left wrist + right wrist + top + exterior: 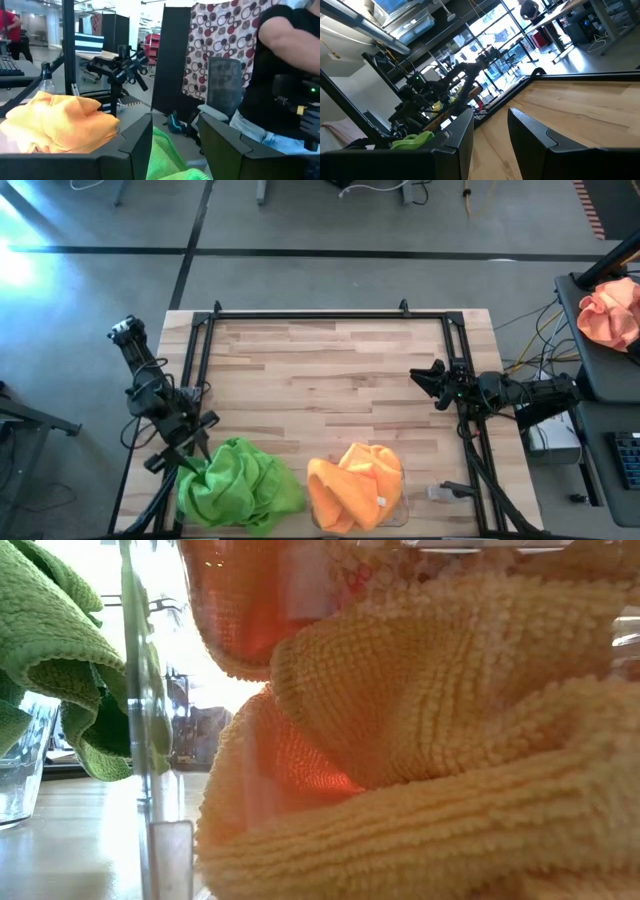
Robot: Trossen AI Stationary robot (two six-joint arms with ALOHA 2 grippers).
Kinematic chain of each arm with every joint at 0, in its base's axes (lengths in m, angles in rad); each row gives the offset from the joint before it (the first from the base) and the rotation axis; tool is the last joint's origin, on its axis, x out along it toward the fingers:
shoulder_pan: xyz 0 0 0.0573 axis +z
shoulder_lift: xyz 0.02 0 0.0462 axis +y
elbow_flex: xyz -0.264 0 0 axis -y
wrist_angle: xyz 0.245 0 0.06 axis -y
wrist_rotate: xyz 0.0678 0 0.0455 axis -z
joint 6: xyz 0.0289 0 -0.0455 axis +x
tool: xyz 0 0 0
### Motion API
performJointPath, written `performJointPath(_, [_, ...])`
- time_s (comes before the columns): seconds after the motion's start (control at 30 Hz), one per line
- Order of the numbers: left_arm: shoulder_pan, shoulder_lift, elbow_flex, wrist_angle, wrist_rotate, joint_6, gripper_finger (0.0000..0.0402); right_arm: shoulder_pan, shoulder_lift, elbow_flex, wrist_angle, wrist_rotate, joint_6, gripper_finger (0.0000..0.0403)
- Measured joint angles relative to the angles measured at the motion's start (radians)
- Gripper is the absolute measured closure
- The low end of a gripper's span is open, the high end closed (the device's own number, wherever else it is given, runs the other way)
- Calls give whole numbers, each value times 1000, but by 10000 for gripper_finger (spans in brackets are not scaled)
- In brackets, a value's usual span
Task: Sort microfiber towel by color & place in baskets
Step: Return to Home Position
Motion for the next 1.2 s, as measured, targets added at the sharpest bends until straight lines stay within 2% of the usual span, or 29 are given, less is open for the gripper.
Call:
performJointPath(0.3, [161, 11, -46, 2, 172, -60, 257, 0, 0, 0, 0, 0, 0, 289])
performJointPath(0.63, [308, 89, -50, 39, 351, -77, 257, 0, 0, 0, 0, 0, 0, 289])
performJointPath(0.93, [437, 116, -50, 46, 451, -50, 257, 0, 0, 0, 0, 0, 0, 289])
performJointPath(1.2, [553, 134, -53, 45, 458, -28, 257, 0, 0, 0, 0, 0, 0, 289])
